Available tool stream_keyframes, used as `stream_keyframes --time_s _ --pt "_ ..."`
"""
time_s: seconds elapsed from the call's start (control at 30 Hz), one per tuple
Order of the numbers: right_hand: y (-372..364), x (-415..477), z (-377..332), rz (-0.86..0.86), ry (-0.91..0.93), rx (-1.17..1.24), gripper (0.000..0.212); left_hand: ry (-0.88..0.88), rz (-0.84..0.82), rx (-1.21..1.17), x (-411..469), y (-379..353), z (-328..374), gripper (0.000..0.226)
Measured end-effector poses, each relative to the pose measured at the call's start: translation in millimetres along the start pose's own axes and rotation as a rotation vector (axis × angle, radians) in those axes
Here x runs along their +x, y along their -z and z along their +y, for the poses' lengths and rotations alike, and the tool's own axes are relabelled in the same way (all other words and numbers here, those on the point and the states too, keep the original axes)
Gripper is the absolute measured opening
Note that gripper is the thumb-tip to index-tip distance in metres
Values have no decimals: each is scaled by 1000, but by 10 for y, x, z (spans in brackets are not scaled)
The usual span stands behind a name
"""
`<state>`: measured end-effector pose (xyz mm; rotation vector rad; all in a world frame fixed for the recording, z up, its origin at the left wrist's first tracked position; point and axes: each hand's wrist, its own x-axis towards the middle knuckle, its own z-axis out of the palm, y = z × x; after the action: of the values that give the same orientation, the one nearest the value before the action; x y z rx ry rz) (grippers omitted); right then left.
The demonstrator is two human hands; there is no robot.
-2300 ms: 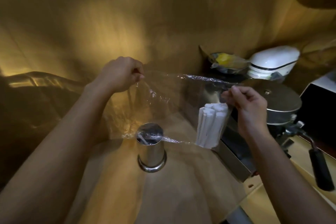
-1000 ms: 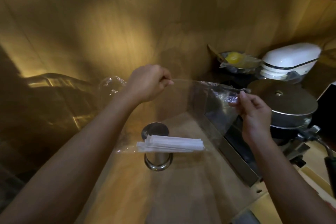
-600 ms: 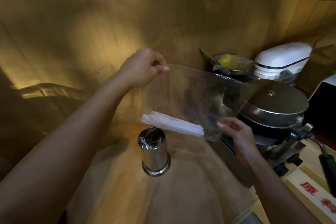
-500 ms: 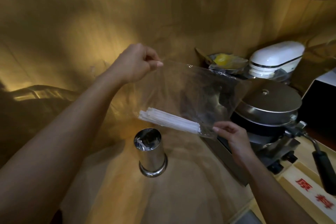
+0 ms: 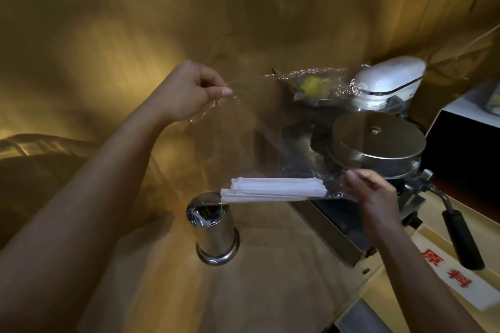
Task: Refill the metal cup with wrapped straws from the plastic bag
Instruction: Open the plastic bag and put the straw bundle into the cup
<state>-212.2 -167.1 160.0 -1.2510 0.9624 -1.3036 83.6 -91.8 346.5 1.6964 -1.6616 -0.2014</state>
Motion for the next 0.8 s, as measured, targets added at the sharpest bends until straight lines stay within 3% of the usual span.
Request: stream_keyframes --time_s 0.47,0.6,0.8 --pt "-4 67 -397 25 55 -85 18 82 66 -218 -133 -147 -540 16" --pt "-144 145 -439 -13 26 -66 15 114 95 -211 -228 -104 -695 14" --pt "-365 238 -496 -89 133 -161 22 186 169 -277 -377 -13 -892 16"
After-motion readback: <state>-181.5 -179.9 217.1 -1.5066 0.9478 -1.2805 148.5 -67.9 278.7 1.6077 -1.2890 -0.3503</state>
